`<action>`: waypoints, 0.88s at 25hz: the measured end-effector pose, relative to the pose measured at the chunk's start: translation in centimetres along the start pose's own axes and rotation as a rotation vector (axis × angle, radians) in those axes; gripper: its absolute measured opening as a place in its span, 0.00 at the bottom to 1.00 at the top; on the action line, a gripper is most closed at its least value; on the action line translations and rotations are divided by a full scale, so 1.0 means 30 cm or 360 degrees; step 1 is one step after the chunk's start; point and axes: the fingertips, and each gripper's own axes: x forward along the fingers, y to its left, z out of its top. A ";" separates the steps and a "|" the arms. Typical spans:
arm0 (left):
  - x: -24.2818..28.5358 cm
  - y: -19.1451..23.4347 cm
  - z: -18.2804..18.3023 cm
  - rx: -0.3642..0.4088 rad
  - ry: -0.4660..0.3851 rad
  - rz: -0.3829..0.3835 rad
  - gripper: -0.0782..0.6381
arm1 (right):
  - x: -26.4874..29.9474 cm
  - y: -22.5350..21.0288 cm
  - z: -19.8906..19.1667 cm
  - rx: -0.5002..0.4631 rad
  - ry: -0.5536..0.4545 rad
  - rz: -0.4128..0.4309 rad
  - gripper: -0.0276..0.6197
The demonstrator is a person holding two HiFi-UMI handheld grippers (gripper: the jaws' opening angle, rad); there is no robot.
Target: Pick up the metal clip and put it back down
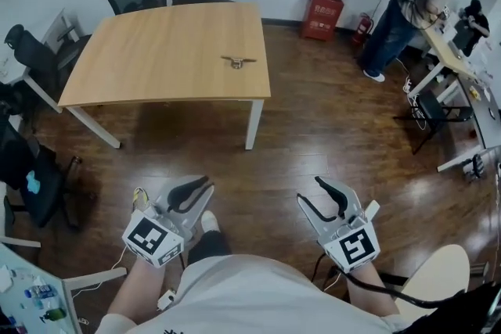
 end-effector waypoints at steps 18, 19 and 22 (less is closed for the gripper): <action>0.078 -0.464 0.114 0.0101 0.0067 -0.0079 0.19 | -0.431 -0.044 -0.085 0.0082 -0.0037 -0.0020 0.34; 0.078 -0.482 0.115 0.0105 0.0064 -0.0092 0.19 | -0.450 -0.036 -0.092 0.0087 -0.0037 -0.0030 0.34; 0.070 -0.545 0.122 0.0119 0.0048 -0.0132 0.19 | -0.511 -0.009 -0.114 0.0107 -0.0030 -0.0064 0.34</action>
